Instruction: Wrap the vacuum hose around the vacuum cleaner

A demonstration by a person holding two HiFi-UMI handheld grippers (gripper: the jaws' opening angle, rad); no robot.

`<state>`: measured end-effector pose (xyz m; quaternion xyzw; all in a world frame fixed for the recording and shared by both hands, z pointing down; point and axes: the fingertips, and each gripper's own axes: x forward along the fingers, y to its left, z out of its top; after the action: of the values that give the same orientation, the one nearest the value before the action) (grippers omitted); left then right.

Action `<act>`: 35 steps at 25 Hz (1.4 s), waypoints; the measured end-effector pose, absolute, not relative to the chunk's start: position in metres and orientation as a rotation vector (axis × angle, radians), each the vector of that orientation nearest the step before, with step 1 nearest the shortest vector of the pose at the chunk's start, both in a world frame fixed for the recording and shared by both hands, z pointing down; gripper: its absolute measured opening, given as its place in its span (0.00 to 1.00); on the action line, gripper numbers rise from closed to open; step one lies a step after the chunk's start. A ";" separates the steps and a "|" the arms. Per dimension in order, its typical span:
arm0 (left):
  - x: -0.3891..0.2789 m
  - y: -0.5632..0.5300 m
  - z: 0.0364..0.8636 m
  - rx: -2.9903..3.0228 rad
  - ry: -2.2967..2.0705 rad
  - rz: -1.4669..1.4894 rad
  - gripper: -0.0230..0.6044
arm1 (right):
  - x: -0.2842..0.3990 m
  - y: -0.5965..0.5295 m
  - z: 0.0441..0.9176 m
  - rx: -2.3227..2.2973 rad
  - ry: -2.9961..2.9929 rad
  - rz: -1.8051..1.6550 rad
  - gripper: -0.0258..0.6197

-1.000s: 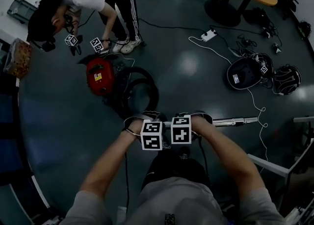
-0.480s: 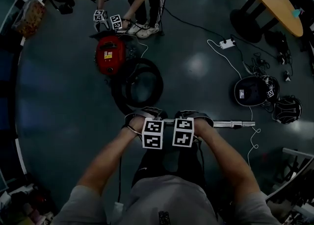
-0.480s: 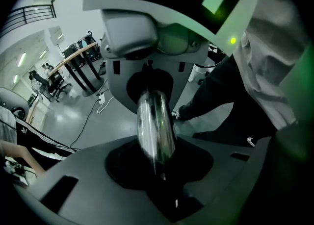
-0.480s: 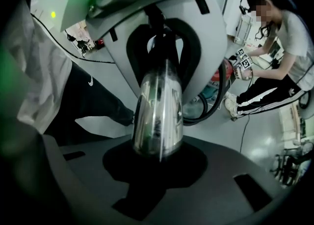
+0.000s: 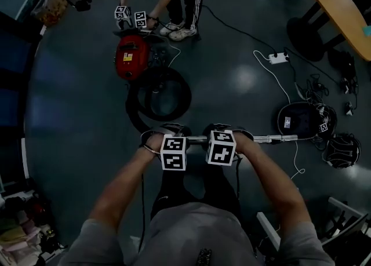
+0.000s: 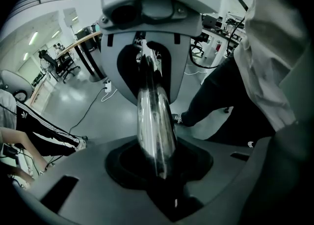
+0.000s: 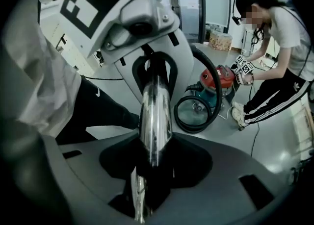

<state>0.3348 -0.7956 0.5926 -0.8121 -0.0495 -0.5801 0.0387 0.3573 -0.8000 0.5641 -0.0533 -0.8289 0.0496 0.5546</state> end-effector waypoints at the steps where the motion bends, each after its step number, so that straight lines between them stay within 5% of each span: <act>1: 0.341 -0.797 0.595 -2.493 -0.138 -1.797 0.25 | 0.367 -0.802 0.563 -0.134 -1.968 0.109 0.25; 6: 0.369 -0.808 0.603 -2.525 -0.051 -1.847 0.25 | 0.408 -0.820 0.554 -0.122 -2.027 0.085 0.29; 9: 0.372 -0.812 0.618 -2.514 -0.022 -1.889 0.25 | 0.429 -0.842 0.547 -0.055 -2.105 0.152 0.41; 22: 0.307 -0.815 0.707 -2.609 0.088 -1.975 0.25 | 0.531 -0.886 0.647 0.046 -1.887 0.273 0.41; 35: 0.263 -0.838 0.841 -2.719 0.359 -1.939 0.26 | 0.486 -0.964 0.806 -0.020 -1.748 -0.148 0.36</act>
<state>0.2626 -0.8385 0.8409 -0.8048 0.1062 -0.5738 -0.1083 0.4861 -0.9635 0.8059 -0.0087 -0.7660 -0.0651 0.6395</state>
